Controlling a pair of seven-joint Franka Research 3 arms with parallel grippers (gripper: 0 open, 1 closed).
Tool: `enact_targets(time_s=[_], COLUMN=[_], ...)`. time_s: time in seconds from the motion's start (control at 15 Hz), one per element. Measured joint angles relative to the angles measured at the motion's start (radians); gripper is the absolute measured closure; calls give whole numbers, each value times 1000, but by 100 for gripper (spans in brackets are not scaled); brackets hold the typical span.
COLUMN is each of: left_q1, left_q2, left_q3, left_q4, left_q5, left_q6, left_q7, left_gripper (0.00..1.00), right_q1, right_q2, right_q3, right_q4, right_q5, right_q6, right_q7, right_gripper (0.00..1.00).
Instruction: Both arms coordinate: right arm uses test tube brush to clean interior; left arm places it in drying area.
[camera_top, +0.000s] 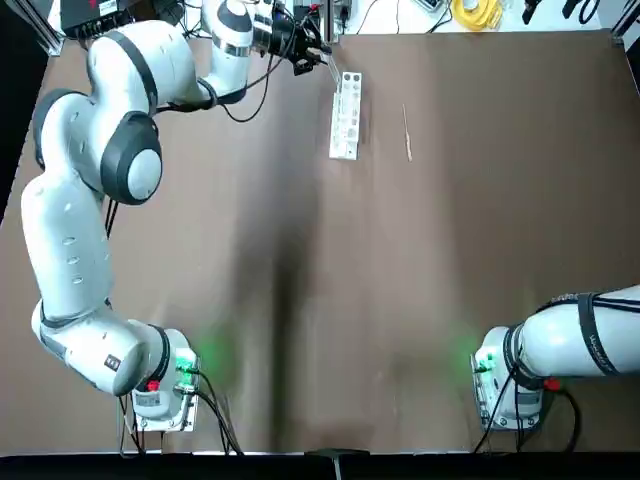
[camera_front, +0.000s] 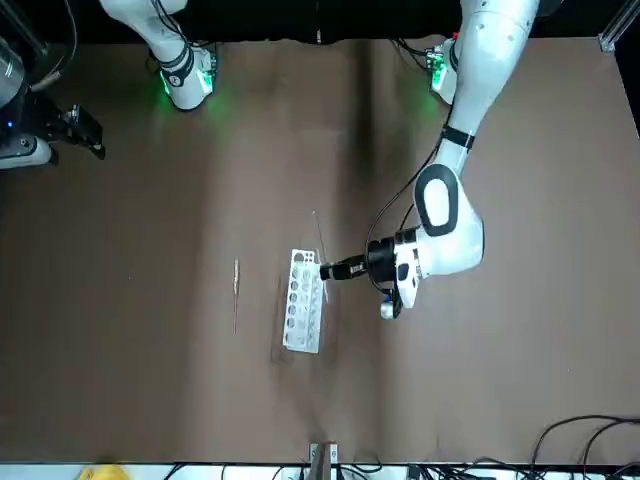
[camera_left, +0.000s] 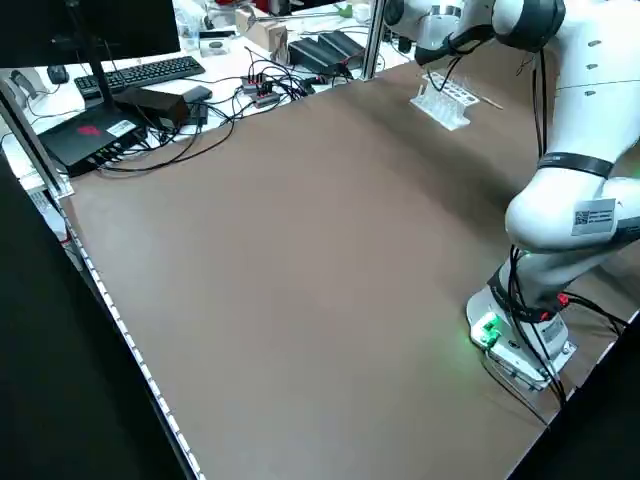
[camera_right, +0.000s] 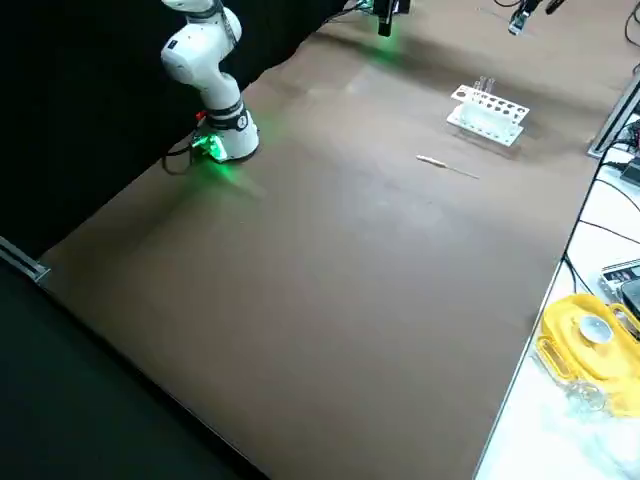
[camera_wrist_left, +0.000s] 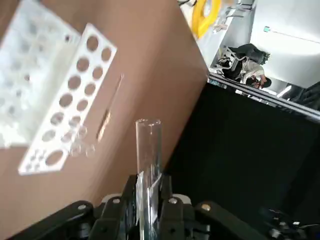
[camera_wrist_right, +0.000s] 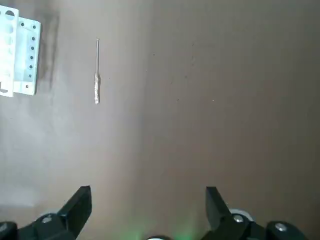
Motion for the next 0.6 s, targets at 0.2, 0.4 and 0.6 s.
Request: enact_targets(time_s=[0.2, 0.4, 0.6], left_q1=[46, 70, 89], left_q2=[-9, -9, -9], left_q3=[0, 0, -1], left_q4=[-2, -4, -9], left_q5=[2, 2, -52], left_q6=[-135, -198, -235], left_q7=[-201, -327, -440], left_gripper=[77, 77, 77], right_q1=[0, 0, 0], right_q2=[0, 0, 0], right_q3=[0, 1, 1], right_q4=[0, 0, 0], right_q5=[0, 0, 0], right_q6=[0, 0, 0], right_q7=[0, 0, 0], right_gripper=[0, 0, 0])
